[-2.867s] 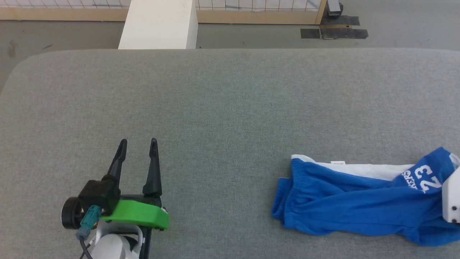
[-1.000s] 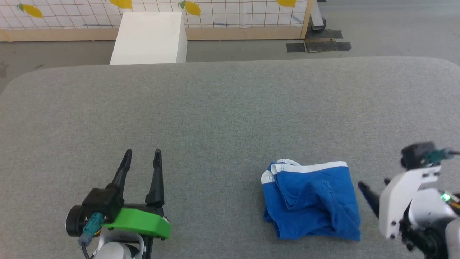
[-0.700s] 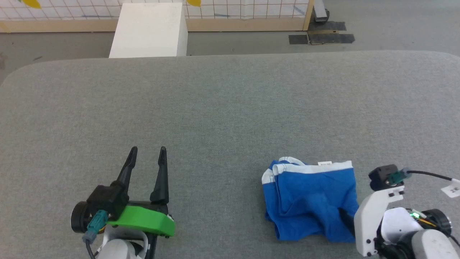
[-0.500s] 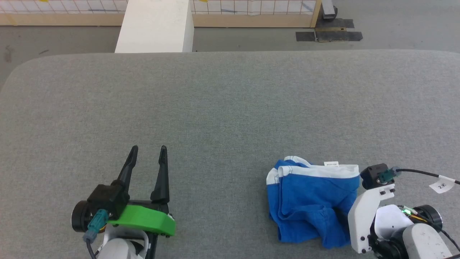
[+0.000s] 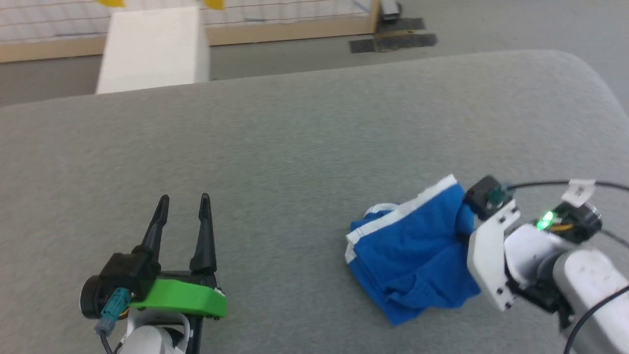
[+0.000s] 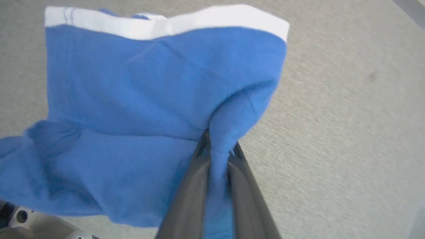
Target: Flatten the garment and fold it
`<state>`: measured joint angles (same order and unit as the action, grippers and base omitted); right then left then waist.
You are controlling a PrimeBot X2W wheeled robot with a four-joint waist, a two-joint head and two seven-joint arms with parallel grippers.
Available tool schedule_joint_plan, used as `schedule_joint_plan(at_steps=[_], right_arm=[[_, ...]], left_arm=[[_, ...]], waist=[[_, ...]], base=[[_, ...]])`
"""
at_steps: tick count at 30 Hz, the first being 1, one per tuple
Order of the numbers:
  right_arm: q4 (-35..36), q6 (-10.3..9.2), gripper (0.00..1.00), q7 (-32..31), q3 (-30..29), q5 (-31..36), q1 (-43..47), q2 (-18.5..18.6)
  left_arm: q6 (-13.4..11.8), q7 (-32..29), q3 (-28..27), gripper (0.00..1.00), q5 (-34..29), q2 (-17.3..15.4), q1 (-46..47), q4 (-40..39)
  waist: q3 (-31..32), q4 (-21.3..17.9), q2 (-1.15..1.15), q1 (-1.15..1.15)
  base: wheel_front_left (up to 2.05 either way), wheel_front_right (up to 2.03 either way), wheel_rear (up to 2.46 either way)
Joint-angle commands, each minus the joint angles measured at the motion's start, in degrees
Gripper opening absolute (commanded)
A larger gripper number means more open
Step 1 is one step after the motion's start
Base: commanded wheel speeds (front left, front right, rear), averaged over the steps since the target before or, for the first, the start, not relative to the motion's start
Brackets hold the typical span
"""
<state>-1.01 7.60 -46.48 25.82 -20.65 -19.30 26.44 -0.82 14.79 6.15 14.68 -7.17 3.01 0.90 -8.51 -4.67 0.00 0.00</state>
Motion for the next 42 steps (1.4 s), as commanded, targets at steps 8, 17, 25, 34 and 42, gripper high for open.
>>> schedule_joint_plan(at_steps=[8,17,25,34,42], right_arm=[[-6.74,-0.11,0.0,3.05,2.95,-5.3,-10.4,8.51],[-20.43,-0.11,0.0,11.71,-1.82,-4.98,-16.85,12.92],[-34.12,-0.11,0.0,20.83,-11.34,0.02,-23.7,12.27],[-42.45,-0.11,1.0,24.6,-21.61,7.67,-28.37,8.18],[-32.31,-0.11,1.0,31.99,-24.44,7.11,-30.19,6.94]], left_arm=[[-0.15,-0.73,0.47,1.0,-1.73,-1.36,3.42,-1.92],[0.28,-5.54,2.0,1.0,-4.04,-4.15,6.78,-6.75],[-0.22,-9.96,1.67,1.0,-5.75,-7.08,8.1,-12.83],[-0.62,-10.57,1.79,1.0,-5.68,-7.61,7.7,-13.99],[-1.2,-6.77,1.66,1.0,-4.03,-6.0,7.44,-10.36]], waist=[[-6.81,-17.66,0.0,0.0],[-15.19,-16.65,0.0,0.0],[-22.13,-13.23,0.0,0.0],[-22.46,-12.45,0.0,0.0],[-15.79,-10.36,0.0,0.0]], base=[[0.0,0.0,0.0],[0.0,0.0,0.0],[0.0,0.0,0.0],[0.0,0.0,0.0],[0.0,0.0,0.0]])
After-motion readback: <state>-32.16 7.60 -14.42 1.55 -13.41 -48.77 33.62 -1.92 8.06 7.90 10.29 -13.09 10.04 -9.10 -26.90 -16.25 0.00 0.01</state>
